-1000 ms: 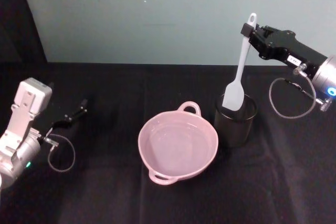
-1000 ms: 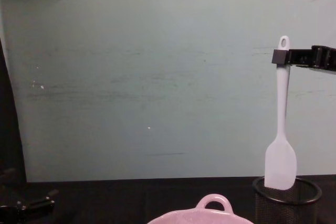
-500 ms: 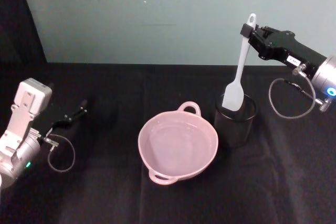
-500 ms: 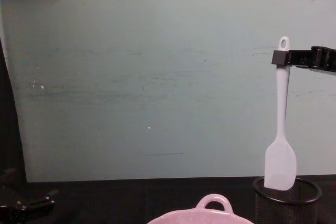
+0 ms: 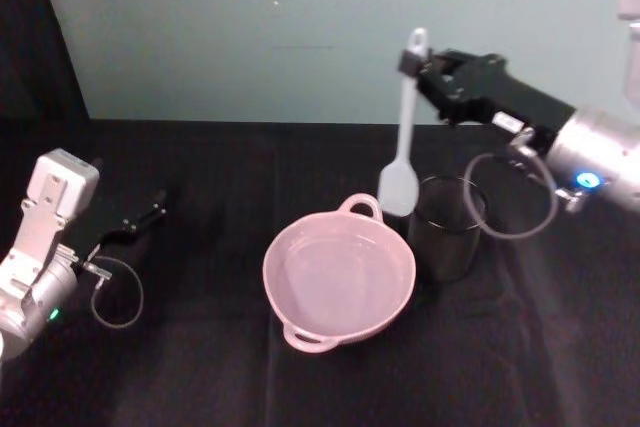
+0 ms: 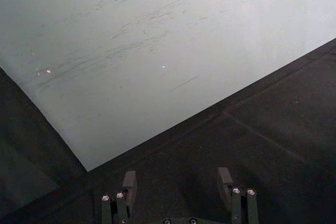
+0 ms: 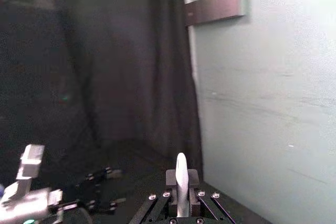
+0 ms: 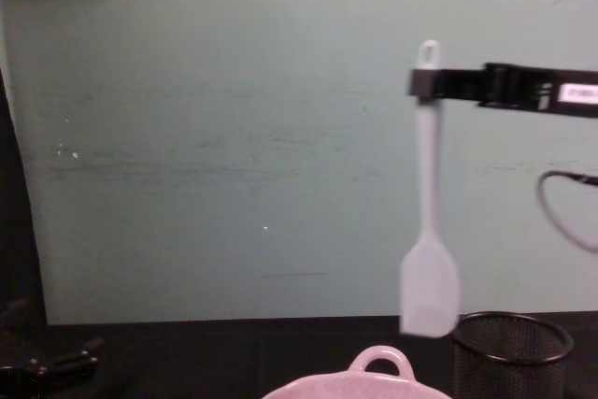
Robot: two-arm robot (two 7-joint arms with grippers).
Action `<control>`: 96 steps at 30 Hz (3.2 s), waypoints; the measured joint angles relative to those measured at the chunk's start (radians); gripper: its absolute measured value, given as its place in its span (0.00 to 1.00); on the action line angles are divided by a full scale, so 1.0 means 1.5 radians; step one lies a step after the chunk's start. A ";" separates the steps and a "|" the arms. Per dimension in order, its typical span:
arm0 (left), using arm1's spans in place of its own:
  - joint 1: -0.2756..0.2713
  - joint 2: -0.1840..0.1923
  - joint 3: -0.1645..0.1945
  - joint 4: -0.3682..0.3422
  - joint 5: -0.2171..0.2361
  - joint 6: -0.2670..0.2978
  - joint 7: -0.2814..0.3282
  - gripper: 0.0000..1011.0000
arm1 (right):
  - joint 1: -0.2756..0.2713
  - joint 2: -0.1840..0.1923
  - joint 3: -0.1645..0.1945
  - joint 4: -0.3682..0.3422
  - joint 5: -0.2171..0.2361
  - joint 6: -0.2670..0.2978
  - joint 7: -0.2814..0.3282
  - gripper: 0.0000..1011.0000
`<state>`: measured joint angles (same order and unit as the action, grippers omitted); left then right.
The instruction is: Use the one hand to pick up the spoon and stir the clear water in the bowl.
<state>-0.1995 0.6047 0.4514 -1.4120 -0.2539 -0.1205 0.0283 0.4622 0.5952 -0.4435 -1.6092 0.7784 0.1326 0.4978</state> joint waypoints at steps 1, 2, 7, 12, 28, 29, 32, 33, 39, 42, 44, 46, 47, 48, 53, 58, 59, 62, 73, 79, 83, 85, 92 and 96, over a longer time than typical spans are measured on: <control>0.000 0.000 0.000 0.000 0.000 0.000 0.000 0.99 | 0.003 -0.003 -0.006 0.000 -0.004 0.000 0.003 0.13; 0.000 0.000 0.000 0.000 0.000 0.000 0.000 0.99 | 0.007 -0.008 -0.017 0.000 -0.014 -0.002 0.009 0.13; 0.000 0.000 0.000 0.000 0.000 0.000 0.000 0.99 | 0.015 -0.025 -0.049 0.012 -0.048 -0.018 0.025 0.13; 0.000 0.000 0.000 0.000 0.000 0.000 0.000 0.99 | -0.004 -0.044 -0.068 0.020 -0.099 -0.052 0.009 0.13; 0.000 0.000 0.000 0.000 0.000 0.000 0.000 0.99 | -0.099 -0.095 -0.073 0.025 -0.163 -0.124 -0.052 0.13; 0.000 0.000 0.000 0.000 0.000 0.000 0.000 0.99 | -0.101 -0.098 -0.073 0.027 -0.162 -0.126 -0.049 0.13; 0.000 0.000 0.000 0.000 0.000 0.000 0.000 0.99 | -0.101 -0.108 -0.073 0.037 -0.162 -0.130 -0.038 0.13; 0.000 0.000 0.000 0.000 0.000 0.000 0.000 0.99 | -0.099 -0.112 -0.074 0.040 -0.163 -0.131 -0.035 0.13; 0.000 0.000 0.000 0.000 0.000 0.000 0.000 0.99 | -0.078 -0.143 -0.077 0.084 -0.174 -0.138 -0.021 0.13; 0.000 0.000 0.000 0.000 0.000 0.000 0.000 0.99 | -0.064 -0.157 -0.075 0.109 -0.188 -0.142 -0.023 0.13; 0.000 0.000 0.000 0.000 0.000 0.000 0.000 0.99 | -0.059 -0.163 -0.073 0.119 -0.197 -0.144 -0.029 0.13; 0.000 0.000 0.000 0.000 0.000 0.000 0.000 0.99 | -0.054 -0.167 -0.068 0.130 -0.210 -0.145 -0.041 0.13; 0.000 0.000 0.000 0.000 0.000 0.000 0.000 0.99 | -0.054 -0.168 -0.062 0.133 -0.216 -0.147 -0.049 0.13; 0.000 0.000 0.000 0.000 0.000 0.000 0.000 0.99 | -0.054 -0.169 -0.059 0.133 -0.219 -0.148 -0.054 0.13; 0.000 0.000 0.000 0.000 0.000 0.000 0.000 0.99 | -0.070 -0.161 -0.033 0.118 -0.228 -0.151 -0.076 0.13; 0.000 0.000 0.000 0.000 0.000 0.000 0.000 0.99 | -0.094 -0.151 -0.013 0.095 -0.226 -0.150 -0.079 0.13; 0.000 0.000 0.000 0.000 0.000 0.000 0.000 0.99 | -0.098 -0.150 -0.010 0.090 -0.225 -0.149 -0.079 0.13; 0.000 0.000 0.000 0.000 0.000 0.000 0.000 0.99 | -0.115 -0.145 -0.002 0.072 -0.220 -0.144 -0.077 0.13; 0.000 0.000 0.000 0.000 0.000 0.000 0.000 0.99 | -0.157 -0.167 0.001 0.036 -0.201 -0.133 -0.050 0.13; 0.000 0.000 0.000 0.000 0.000 0.000 0.000 0.99 | -0.147 -0.190 -0.008 0.055 -0.201 -0.133 -0.041 0.13; 0.000 0.000 0.000 0.000 0.000 0.000 0.000 0.99 | -0.133 -0.205 -0.010 0.080 -0.200 -0.133 -0.037 0.13; 0.000 0.000 0.000 0.000 0.000 0.000 0.000 0.99 | -0.127 -0.210 -0.010 0.089 -0.201 -0.134 -0.037 0.13; 0.000 0.000 0.000 0.000 0.000 0.000 0.000 0.99 | -0.101 -0.220 -0.004 0.130 -0.218 -0.142 -0.042 0.13; 0.000 0.000 0.000 0.000 0.000 0.000 0.000 0.99 | -0.102 -0.214 0.014 0.133 -0.220 -0.145 -0.049 0.13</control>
<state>-0.1995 0.6047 0.4514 -1.4120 -0.2539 -0.1205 0.0283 0.3091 0.2737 -0.4222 -1.4091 0.4480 -0.0846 0.4242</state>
